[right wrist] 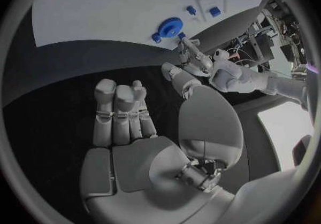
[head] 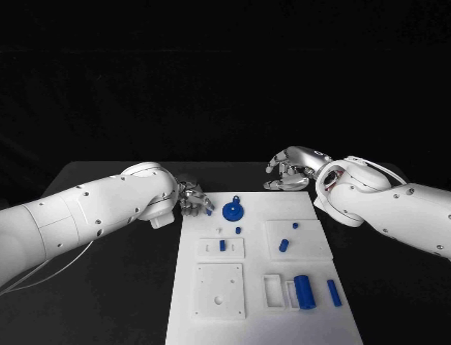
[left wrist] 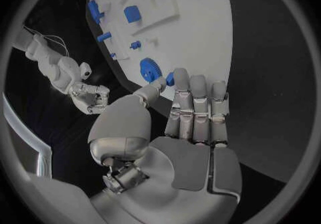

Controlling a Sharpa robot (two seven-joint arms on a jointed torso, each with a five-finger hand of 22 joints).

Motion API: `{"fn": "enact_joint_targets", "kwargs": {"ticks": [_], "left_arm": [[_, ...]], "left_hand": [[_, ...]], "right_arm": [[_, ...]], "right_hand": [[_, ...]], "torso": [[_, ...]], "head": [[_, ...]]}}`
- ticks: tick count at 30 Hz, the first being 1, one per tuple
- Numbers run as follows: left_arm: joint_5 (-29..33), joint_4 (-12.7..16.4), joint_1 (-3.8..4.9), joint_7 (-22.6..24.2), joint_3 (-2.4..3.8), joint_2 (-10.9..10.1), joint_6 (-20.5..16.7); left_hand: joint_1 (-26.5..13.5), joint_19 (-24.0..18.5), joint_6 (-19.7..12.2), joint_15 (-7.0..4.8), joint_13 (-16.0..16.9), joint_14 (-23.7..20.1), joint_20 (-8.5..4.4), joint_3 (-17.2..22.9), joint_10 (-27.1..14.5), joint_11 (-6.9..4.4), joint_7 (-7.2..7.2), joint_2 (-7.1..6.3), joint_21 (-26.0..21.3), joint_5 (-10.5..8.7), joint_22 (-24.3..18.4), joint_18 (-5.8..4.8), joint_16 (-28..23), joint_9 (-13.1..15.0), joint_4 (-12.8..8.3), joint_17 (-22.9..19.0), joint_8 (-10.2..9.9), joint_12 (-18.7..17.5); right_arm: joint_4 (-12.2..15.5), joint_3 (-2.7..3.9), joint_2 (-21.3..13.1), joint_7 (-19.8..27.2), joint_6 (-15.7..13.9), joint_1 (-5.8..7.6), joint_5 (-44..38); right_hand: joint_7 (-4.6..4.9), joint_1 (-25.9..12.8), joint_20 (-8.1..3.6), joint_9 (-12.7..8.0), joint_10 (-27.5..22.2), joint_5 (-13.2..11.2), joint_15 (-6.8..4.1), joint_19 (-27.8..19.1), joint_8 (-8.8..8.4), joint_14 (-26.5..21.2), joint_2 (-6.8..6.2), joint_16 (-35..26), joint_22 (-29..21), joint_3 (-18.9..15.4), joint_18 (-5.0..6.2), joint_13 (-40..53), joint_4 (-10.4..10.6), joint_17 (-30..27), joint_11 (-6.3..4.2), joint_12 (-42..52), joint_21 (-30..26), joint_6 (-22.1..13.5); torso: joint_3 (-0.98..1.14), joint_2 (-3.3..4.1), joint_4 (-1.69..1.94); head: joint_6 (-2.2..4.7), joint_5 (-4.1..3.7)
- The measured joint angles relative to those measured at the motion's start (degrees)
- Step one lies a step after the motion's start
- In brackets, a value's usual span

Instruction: Assemble the parts on the task board

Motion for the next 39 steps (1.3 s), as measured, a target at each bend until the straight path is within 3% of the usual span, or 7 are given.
{"fn": "enact_joint_targets", "kwargs": {"ticks": [8, 10, 14, 25, 30, 33, 39], "left_arm": [[0.06, 0.27, -0.02, 0.27, 0.07, -0.56, -0.32], [0.07, 0.41, -0.08, 0.36, 0.04, -0.66, -0.72], [0.08, 0.85, -0.29, 0.55, -0.01, -1.04, -1.71], [1.43, 2.91, -0.62, 0.69, -0.17, -2.41, -4.32], [2.54, 5.52, -0.64, 0.69, -0.17, -4.04, -5.90], [3.52, 7.68, -0.64, 0.68, -0.17, -5.59, -6.71], [5.94, 13.41, -0.63, 0.52, -0.17, -9.63, -8.53]], "left_hand": [[0.74, 0.53, 1.42, -0.40, 0.32, 1.02, -0.10, 0.64, 1.19, -0.23, -0.55, 1.34, 0.45, 2.30, -0.13, 0.00, 0.40, 0.18, -1.75, 0.22, 0.93, -0.01], [0.56, 1.16, 1.80, -0.52, 0.42, 1.34, -0.08, 0.51, 1.57, -0.32, -0.70, 1.53, 0.89, 3.44, -0.13, -0.01, 0.46, 0.18, -1.94, 0.29, 0.90, -0.01], [0.51, 2.38, 2.91, -1.05, 0.73, 2.90, -0.52, 0.22, 3.59, -1.11, -0.81, 1.57, 1.77, 9.14, -0.17, 0.00, 1.07, 0.18, -2.28, 0.46, 0.92, -0.01], [-0.37, 3.92, 3.95, -1.07, 1.29, 4.20, -0.81, -0.33, 4.84, -1.14, -1.00, 0.69, 2.80, 14.10, -0.49, -0.01, 1.34, 0.19, -2.84, 0.62, 0.99, -0.01], [-0.73, 4.93, 4.37, -1.12, 1.70, 4.86, -1.03, -0.56, 5.67, -1.15, -1.05, 0.34, 3.55, 16.53, -0.57, 0.00, 1.88, 0.19, -3.07, 0.78, 1.00, 0.18], [-0.94, 5.44, 4.65, -2.68, 1.99, 6.82, -1.12, -0.57, 7.73, -2.72, -0.91, 0.12, 3.91, 18.41, -0.69, 0.04, 1.96, 0.21, -3.07, 0.85, 1.91, 0.39], [-1.34, 5.96, 4.77, -2.76, 2.55, 7.30, -1.23, -0.72, 7.91, -2.76, -0.79, -0.27, 4.41, 20.83, -0.86, 0.91, 2.40, 0.23, -3.23, 1.11, 2.71, 0.66]], "right_arm": [[-0.08, 0.00, 0.00, 0.00, 0.01, 0.00, 0.00], [-0.11, 0.00, 0.01, 0.00, 0.02, 0.00, 0.00], [-0.19, 0.00, 0.06, 0.01, 0.03, 0.00, 0.00], [-0.33, 0.00, 0.11, 0.03, 0.05, 0.00, 0.01], [-0.39, 0.00, 0.09, 0.05, 0.06, 0.00, 0.04], [-0.39, 0.00, 0.01, 0.05, 0.07, -0.01, 0.05], [-0.39, -0.01, -0.32, 0.06, 0.09, -0.01, 0.07]], "right_hand": [[-0.08, 0.00, 0.00, 0.00, 0.00, 0.00, 0.00, 0.00, 0.00, 0.00, 0.00, 0.00, 0.00, 0.00, 0.00, 0.00, 0.00, 0.00, 0.00, 0.00, 0.00, -0.09], [-0.08, 0.00, 0.01, 0.00, 0.00, 0.00, 0.00, -0.01, 0.00, 0.00, 0.00, 0.00, 0.00, 0.00, 0.00, 0.00, 0.00, 0.00, 0.00, 0.00, 0.00, -0.09], [-0.08, 0.00, 0.01, 0.05, 0.00, 0.00, 0.00, -0.01, 0.00, 0.00, 0.00, 0.00, 0.00, 0.16, 0.00, 0.00, 0.16, 0.00, 0.00, 0.00, 0.00, -0.10], [-0.09, 0.00, 0.03, 0.04, 0.00, 0.00, 0.00, -0.02, 0.00, 0.00, 0.00, 0.00, 0.04, 0.16, 0.00, -0.05, 0.16, -0.05, 0.00, 0.00, 0.00, -0.11], [-0.09, 0.00, 0.05, 0.04, 0.00, 0.00, 0.00, -0.02, 0.00, 0.00, 0.00, 0.00, 0.04, 0.16, 0.01, -0.05, 0.16, -0.05, 0.00, 0.00, 0.00, -0.11], [-0.09, 0.00, 0.11, 0.04, 0.00, 0.00, 0.00, -0.09, 0.00, 0.00, 0.00, 0.00, 0.04, 0.16, 0.00, -0.05, 0.16, -0.05, 0.00, 0.00, -0.21, -0.11], [-0.08, 0.00, 0.13, 0.04, 0.00, 0.00, 0.00, -0.09, 0.00, 0.00, 0.00, 0.00, 0.04, 0.16, 0.00, -0.11, 0.16, -0.05, 0.00, 0.23, -0.21, -0.15]], "torso": [[-0.03, 0.00, -0.02], [-0.03, 0.00, -0.02], [-0.03, -0.01, -0.03], [0.01, -0.05, -0.03], [0.01, -0.07, -0.02], [0.01, -0.09, -0.01], [0.00, -0.10, 0.04]], "head": [[-0.04, 0.07], [-0.04, 0.08], [-0.04, 0.08], [0.01, 0.12], [0.10, 0.25], [0.12, 0.29], [0.15, 0.35]]}}
